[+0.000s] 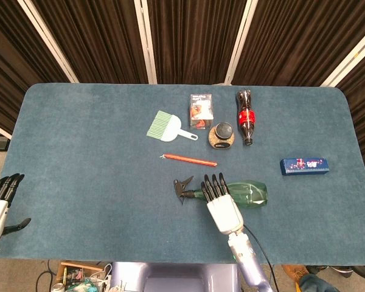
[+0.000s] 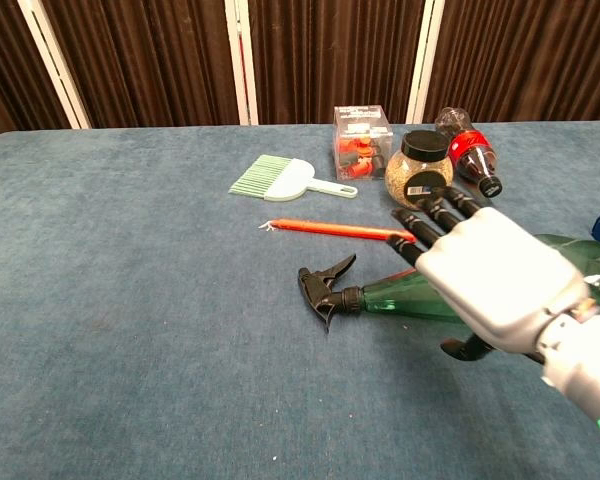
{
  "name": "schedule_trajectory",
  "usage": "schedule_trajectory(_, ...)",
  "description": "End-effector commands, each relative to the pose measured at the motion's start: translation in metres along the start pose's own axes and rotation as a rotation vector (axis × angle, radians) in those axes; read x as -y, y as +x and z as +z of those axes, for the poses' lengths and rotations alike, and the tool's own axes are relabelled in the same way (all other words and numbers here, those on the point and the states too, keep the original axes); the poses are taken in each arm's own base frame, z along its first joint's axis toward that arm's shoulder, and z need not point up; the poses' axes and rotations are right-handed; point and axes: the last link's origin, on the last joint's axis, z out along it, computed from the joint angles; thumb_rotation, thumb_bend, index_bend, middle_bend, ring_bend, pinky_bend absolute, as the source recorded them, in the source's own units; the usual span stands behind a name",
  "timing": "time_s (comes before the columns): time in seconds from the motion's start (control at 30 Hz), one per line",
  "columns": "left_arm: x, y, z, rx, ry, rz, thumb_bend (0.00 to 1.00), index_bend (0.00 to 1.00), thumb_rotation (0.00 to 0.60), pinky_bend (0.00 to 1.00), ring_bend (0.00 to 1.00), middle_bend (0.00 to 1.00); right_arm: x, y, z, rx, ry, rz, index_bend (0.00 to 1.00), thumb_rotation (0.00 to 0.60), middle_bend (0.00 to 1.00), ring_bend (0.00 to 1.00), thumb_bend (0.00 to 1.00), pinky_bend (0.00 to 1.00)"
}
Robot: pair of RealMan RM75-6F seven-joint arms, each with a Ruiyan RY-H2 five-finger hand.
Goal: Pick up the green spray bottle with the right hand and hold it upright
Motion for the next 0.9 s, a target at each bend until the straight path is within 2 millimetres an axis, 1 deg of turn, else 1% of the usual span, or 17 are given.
schedule_trajectory(0.03,0.001,0.0,0.003,0.004,0.011,0.002,0.06,0.04,0.6,0.12,0.07,0.06,0.005,-0.005,0.013,0.032,0.009,-0.033,0.16,0.6,0.0,0.0,0.22,0.0)
schedule_trajectory(0.17,0.003,-0.001,0.005,0.01,0.02,0.002,0.06,0.04,0.6,0.12,0.07,0.06,0.01,-0.009,0.019,0.054,0.023,-0.032,0.21,0.6,0.0,0.0,0.22,0.0)
schedule_trajectory(0.23,0.004,-0.002,0.006,0.013,0.026,0.003,0.05,0.04,0.6,0.12,0.07,0.06,0.013,-0.01,0.023,0.056,0.031,-0.032,0.27,0.6,0.0,0.0,0.23,0.0)
schedule_trajectory(0.27,0.004,-0.002,0.006,0.013,0.029,0.004,0.06,0.04,0.6,0.12,0.07,0.06,0.013,-0.01,0.025,0.056,0.033,-0.036,0.32,0.6,0.0,0.0,0.24,0.0)
schedule_trajectory(0.33,0.005,-0.002,0.007,0.011,0.033,0.004,0.06,0.04,0.6,0.12,0.07,0.06,0.014,-0.013,0.029,0.059,0.035,-0.048,0.46,0.6,0.0,0.0,0.27,0.0)
schedule_trajectory(0.4,0.005,-0.001,0.006,0.008,0.034,0.003,0.06,0.04,0.6,0.12,0.07,0.06,0.014,-0.015,0.032,0.059,0.028,-0.059,0.64,0.6,0.01,0.0,0.33,0.0)
schedule_trajectory(0.5,0.005,-0.002,0.006,0.008,0.031,0.002,0.06,0.03,0.6,0.12,0.07,0.05,0.016,-0.012,0.035,0.028,0.015,-0.06,0.78,0.6,0.06,0.0,0.4,0.0)
schedule_trajectory(0.57,0.006,-0.002,0.006,0.01,0.031,0.002,0.06,0.03,0.6,0.12,0.07,0.05,0.015,-0.006,0.035,-0.02,0.006,-0.064,0.81,0.6,0.08,0.0,0.42,0.0)
schedule_trajectory(0.7,0.005,0.0,0.004,0.002,0.024,-0.002,0.05,0.03,0.6,0.12,0.07,0.04,0.015,0.005,0.033,-0.094,-0.004,-0.083,0.85,0.6,0.11,0.0,0.47,0.0)
schedule_trajectory(0.8,0.004,0.001,0.002,-0.005,0.015,-0.005,0.05,0.03,0.6,0.12,0.07,0.04,0.009,0.013,0.029,-0.159,-0.003,-0.143,0.87,0.6,0.14,0.0,0.47,0.0)
schedule_trajectory(0.9,0.004,0.002,-0.001,-0.012,0.007,-0.005,0.06,0.03,0.6,0.12,0.07,0.03,0.002,0.029,0.023,-0.239,0.007,-0.142,0.88,0.6,0.14,0.0,0.47,0.0)
